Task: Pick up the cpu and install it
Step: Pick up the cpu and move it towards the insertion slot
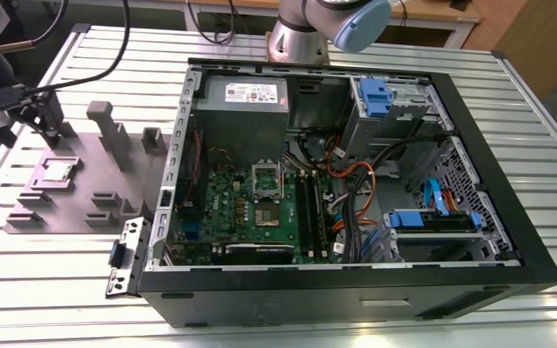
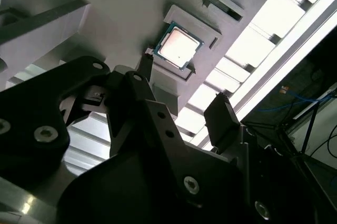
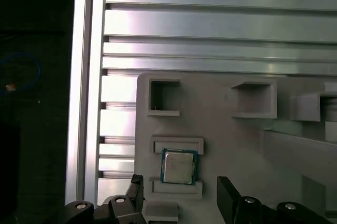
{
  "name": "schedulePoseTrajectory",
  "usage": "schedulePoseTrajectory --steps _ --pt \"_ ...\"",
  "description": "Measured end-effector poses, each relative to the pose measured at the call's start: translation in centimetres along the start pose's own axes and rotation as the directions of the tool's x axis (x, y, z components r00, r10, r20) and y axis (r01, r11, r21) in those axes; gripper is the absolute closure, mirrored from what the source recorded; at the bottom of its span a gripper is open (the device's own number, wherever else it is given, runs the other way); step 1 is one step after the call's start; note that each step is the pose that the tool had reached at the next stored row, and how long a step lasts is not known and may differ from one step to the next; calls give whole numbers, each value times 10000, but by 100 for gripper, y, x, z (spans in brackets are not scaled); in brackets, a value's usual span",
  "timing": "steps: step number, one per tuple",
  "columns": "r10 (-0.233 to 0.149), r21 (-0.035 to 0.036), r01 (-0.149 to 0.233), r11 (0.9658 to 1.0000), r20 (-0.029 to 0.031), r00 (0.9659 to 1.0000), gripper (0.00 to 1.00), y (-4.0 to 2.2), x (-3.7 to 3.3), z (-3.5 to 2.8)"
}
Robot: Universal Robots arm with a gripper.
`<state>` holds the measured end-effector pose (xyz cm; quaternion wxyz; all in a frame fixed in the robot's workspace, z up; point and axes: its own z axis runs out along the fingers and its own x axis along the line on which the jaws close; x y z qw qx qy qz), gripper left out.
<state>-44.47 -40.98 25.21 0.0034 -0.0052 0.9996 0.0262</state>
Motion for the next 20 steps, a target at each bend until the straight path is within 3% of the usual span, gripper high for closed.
schedulePoseTrajectory --steps 4,20 --pt "-3 120 3 9999 -4 10000 34 -3 0 61" --pt "90 123 -90 9999 2 10000 34 -16 -6 351"
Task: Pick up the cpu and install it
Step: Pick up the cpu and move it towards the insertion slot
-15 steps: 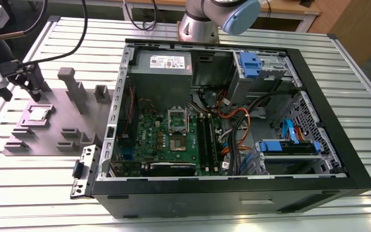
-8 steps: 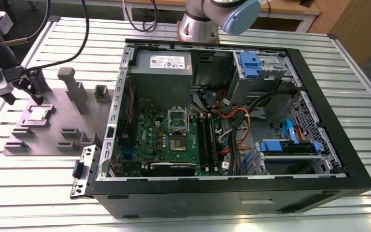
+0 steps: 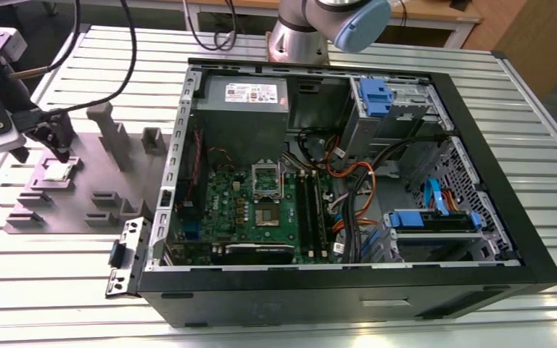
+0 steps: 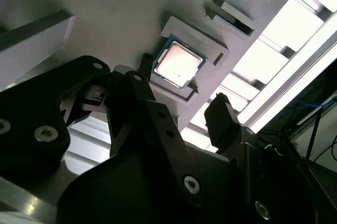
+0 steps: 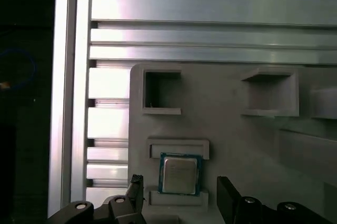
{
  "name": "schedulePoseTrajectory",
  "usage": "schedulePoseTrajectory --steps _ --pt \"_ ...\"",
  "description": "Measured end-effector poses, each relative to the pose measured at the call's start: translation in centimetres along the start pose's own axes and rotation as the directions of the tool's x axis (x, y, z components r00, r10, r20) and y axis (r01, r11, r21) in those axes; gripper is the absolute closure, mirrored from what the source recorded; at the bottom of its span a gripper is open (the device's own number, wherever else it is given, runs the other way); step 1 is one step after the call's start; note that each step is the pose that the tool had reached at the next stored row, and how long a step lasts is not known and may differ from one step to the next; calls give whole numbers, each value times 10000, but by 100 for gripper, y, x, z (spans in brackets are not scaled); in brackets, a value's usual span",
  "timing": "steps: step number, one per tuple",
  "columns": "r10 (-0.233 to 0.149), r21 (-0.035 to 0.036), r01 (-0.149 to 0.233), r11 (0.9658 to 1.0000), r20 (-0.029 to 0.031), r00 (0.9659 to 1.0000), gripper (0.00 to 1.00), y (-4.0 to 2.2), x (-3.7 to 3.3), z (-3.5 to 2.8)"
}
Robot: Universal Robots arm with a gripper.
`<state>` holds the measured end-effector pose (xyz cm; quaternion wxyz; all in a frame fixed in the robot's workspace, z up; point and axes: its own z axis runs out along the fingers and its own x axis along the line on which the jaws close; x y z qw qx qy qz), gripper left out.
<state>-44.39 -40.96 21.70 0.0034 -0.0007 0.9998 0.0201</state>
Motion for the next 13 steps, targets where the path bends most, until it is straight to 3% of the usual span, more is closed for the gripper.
schedulePoseTrajectory --steps 13 --pt "3 0 -3 10000 0 10000 34 -9 -11 235"
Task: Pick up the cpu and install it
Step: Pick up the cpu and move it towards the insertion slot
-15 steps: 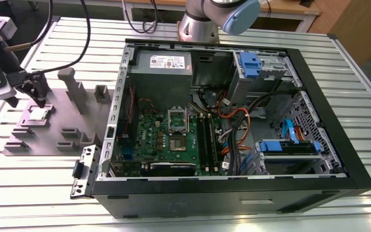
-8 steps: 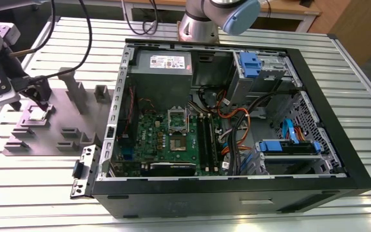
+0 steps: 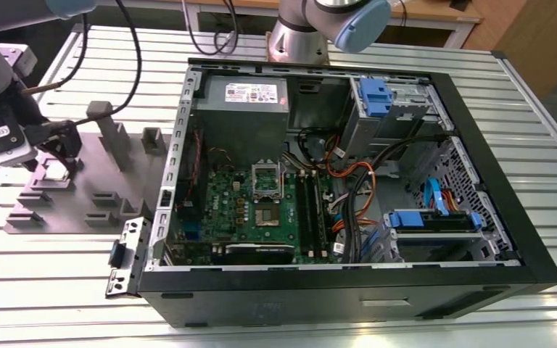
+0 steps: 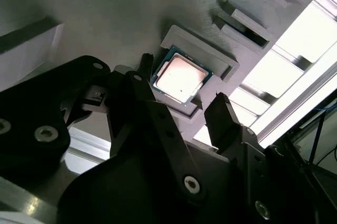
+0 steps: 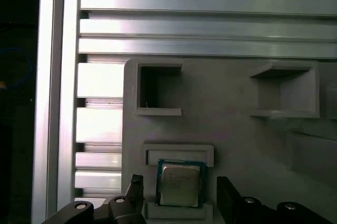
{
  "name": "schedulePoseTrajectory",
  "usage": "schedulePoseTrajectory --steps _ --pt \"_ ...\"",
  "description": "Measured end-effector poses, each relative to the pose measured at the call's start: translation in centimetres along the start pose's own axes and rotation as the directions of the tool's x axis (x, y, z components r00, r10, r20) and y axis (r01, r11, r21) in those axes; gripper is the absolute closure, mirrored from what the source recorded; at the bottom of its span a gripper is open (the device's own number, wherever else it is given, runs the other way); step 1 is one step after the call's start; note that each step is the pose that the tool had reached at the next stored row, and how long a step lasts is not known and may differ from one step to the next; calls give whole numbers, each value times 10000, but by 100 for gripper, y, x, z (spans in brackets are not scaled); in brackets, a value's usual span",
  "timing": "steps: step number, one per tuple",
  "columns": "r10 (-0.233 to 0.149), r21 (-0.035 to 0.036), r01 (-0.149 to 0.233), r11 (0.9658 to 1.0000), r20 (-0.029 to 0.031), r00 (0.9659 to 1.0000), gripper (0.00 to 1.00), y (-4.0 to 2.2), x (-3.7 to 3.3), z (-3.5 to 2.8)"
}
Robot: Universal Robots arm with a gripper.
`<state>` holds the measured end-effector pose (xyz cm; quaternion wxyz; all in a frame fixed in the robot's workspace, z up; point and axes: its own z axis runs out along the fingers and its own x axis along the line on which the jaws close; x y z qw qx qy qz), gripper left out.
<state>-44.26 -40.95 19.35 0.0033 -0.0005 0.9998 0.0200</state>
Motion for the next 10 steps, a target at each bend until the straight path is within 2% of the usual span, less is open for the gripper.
schedulePoseTrajectory --steps 5,10 --pt "26 0 -26 10000 -1 10000 34 0 -3 54" --pt "33 1 -33 10000 -3 10000 34 3 -8 69"
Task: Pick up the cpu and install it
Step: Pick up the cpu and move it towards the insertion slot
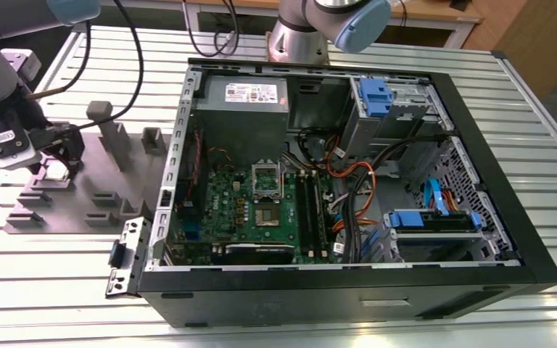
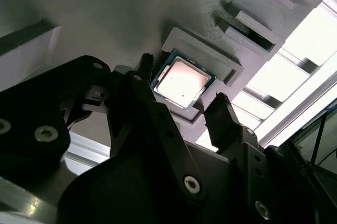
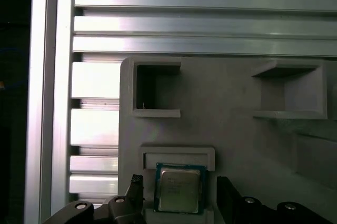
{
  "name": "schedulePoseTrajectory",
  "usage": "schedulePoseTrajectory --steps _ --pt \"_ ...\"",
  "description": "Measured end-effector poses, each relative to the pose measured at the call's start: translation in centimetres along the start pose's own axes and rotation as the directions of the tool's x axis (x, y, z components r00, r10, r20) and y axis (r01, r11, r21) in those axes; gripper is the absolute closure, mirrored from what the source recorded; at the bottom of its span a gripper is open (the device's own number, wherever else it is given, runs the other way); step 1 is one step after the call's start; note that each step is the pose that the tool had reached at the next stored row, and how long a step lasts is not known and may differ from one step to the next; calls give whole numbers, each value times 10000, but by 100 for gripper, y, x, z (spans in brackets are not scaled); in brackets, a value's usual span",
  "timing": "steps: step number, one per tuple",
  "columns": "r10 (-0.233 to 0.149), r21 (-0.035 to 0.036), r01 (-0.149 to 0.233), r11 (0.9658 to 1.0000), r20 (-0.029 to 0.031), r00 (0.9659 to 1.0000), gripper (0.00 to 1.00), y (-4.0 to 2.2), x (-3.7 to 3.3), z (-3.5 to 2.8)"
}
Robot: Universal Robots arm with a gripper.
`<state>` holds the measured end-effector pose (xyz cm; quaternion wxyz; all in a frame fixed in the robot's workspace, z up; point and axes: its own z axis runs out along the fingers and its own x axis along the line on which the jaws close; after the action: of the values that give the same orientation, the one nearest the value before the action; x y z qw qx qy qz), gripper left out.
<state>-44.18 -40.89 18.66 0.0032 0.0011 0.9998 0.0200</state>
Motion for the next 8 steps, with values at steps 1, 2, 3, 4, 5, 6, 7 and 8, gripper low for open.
schedulePoseTrajectory --steps 1,2,3,4,5,6,7,8 --pt "0 0 0 10000 -1 10000 34 0 0 1" --pt "0 -1 0 10000 2 10000 34 0 0 6" --pt "0 -2 0 10000 4 10000 34 0 0 12" --pt "0 -2 0 10000 4 10000 34 0 -1 18" --pt "0 -1 0 10000 2 10000 34 0 -1 25" --pt "0 -1 0 10000 2 10000 34 -1 0 32" --pt "0 -1 0 10000 2 10000 34 -1 0 38" --pt "-11 -1 11 10000 2 10000 34 0 0 44"
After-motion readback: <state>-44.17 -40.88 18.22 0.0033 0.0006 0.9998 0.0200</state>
